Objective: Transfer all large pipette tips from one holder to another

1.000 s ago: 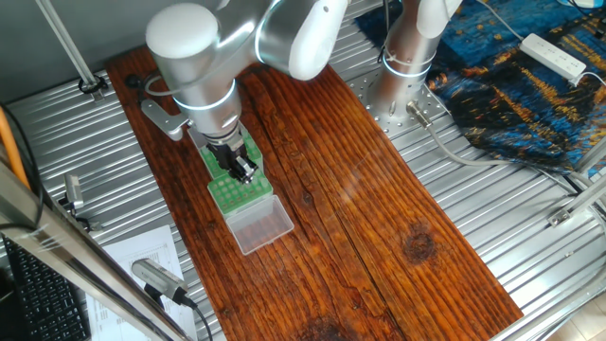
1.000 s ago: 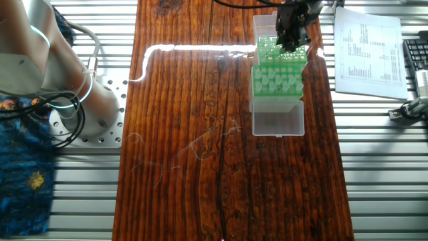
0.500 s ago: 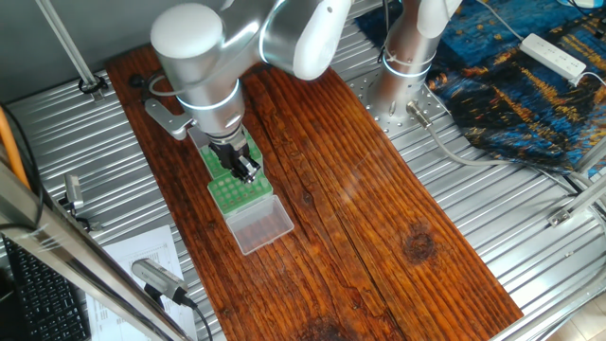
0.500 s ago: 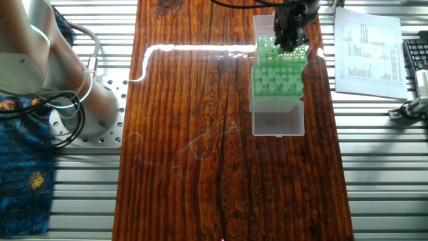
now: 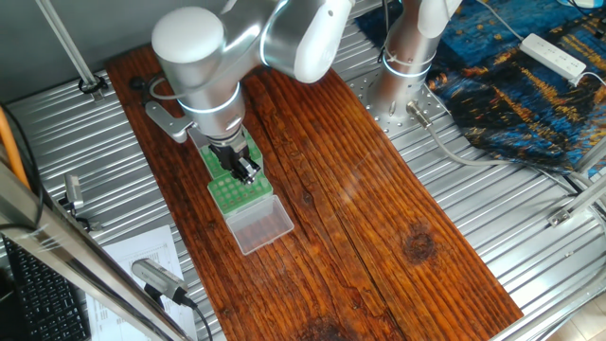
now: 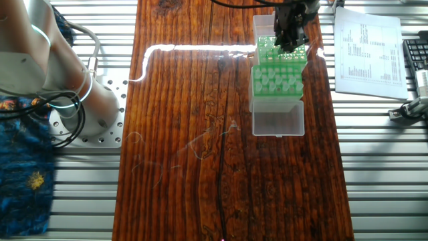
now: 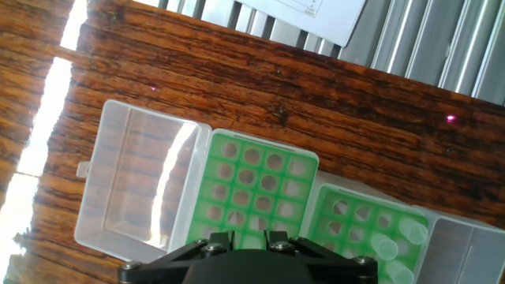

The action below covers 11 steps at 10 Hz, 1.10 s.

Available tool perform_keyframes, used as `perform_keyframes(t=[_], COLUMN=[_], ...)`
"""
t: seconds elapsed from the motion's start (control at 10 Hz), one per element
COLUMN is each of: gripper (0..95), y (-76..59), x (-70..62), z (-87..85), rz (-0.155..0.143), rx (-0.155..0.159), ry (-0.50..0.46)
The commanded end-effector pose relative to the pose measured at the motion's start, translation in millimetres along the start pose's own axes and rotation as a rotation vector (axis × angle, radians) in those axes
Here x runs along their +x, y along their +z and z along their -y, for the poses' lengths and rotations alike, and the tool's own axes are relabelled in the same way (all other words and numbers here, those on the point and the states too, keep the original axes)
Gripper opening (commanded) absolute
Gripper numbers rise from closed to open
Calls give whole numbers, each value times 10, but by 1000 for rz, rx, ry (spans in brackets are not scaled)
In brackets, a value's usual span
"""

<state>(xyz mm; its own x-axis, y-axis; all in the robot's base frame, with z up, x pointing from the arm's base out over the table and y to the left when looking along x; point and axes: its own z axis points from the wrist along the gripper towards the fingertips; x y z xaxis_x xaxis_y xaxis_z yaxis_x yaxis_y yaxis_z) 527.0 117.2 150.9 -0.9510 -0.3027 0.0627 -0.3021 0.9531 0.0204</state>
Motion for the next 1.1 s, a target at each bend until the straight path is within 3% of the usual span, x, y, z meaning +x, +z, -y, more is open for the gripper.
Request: perform_keyframes(t=[0.1,0.9,1.0,1.1], gripper=[190,190,0,0], y=[0,9,11,13], x=[2,26,31,36], z=[4,3,2,1], rz=[-1,-14,-14,-12], rx=[3,17,17,16], ry=[-2,-13,-16,-20])
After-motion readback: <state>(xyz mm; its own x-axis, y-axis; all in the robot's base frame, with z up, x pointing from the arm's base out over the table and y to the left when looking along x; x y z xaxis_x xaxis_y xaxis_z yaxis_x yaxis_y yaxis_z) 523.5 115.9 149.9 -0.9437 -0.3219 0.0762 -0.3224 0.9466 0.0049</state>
